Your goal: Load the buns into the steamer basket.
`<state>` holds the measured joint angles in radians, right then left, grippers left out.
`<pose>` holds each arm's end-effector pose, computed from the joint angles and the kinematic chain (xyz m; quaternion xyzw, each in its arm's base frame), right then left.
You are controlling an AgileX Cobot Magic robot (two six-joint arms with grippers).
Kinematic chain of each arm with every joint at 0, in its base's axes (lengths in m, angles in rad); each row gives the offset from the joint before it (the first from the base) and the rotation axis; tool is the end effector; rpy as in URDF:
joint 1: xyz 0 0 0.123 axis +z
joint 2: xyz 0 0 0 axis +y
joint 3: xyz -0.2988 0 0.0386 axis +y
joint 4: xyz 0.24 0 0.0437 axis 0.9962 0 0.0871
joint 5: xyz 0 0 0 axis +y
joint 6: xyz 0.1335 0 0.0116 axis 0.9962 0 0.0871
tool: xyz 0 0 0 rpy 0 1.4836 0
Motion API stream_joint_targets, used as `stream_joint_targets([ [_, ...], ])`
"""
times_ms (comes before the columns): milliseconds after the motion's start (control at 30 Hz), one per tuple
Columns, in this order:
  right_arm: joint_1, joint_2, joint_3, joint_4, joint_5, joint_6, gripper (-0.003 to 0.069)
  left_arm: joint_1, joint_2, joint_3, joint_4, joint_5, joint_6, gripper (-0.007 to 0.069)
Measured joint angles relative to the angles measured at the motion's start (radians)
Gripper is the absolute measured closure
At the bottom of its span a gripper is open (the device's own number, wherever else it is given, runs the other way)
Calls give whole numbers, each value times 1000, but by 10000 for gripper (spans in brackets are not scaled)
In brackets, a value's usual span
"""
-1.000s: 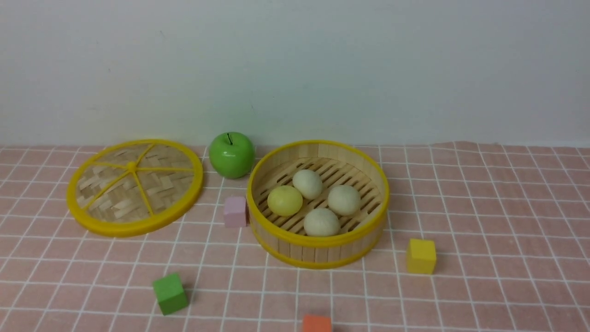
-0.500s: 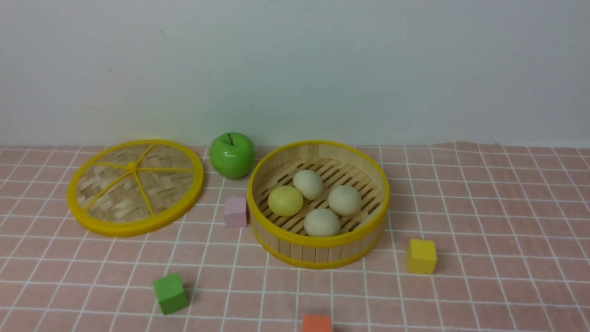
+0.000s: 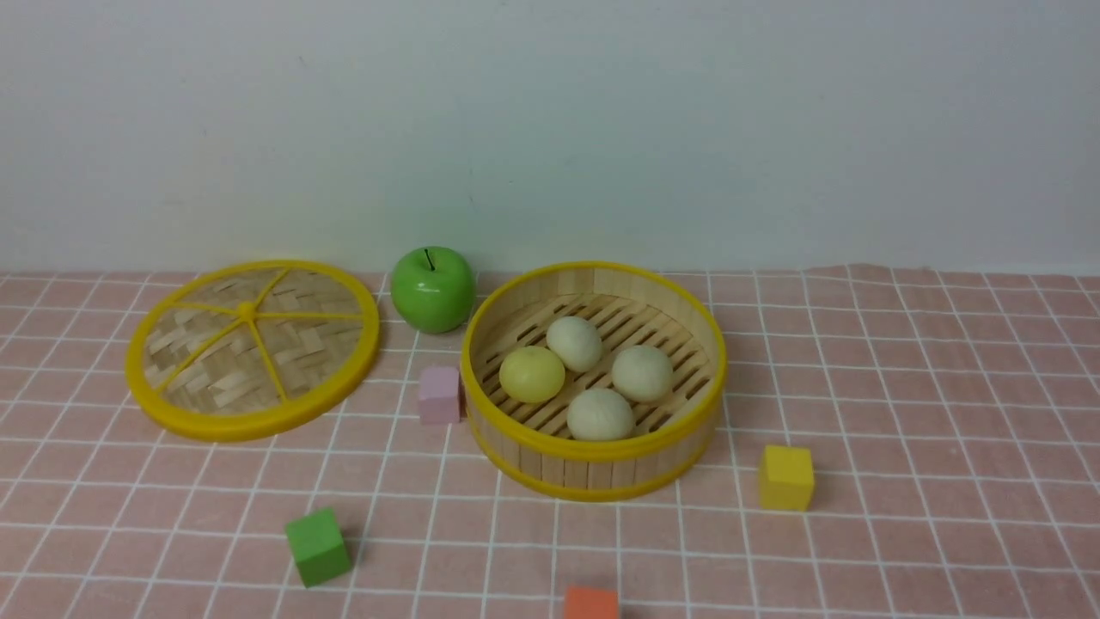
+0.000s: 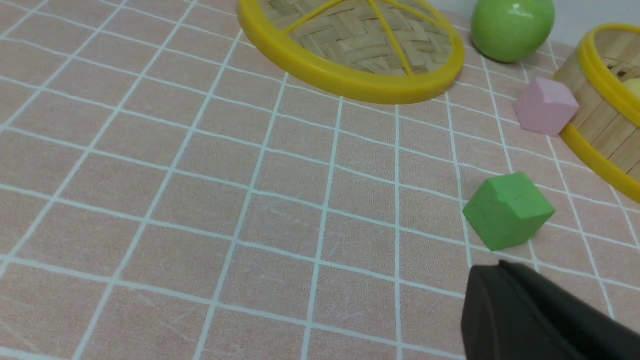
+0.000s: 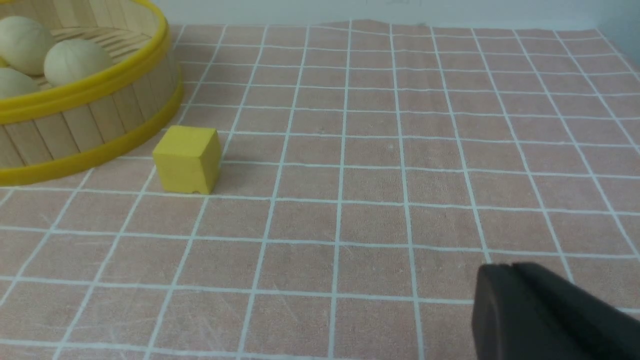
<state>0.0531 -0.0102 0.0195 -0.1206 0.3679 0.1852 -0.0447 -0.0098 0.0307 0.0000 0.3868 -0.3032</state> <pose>0.0698 -0.0021 0.1620 0.0208 0.8008 0.0203 0.5983 0.0688 -0.0031 0.1551 -0.1045 0.8041 -0.1013 0.5764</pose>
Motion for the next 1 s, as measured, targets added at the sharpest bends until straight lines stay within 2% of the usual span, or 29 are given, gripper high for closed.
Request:
stream_joint_targets([
  [1000, 0, 0, 0, -1, 0, 0, 582, 0, 0, 0, 0, 1, 0, 628],
])
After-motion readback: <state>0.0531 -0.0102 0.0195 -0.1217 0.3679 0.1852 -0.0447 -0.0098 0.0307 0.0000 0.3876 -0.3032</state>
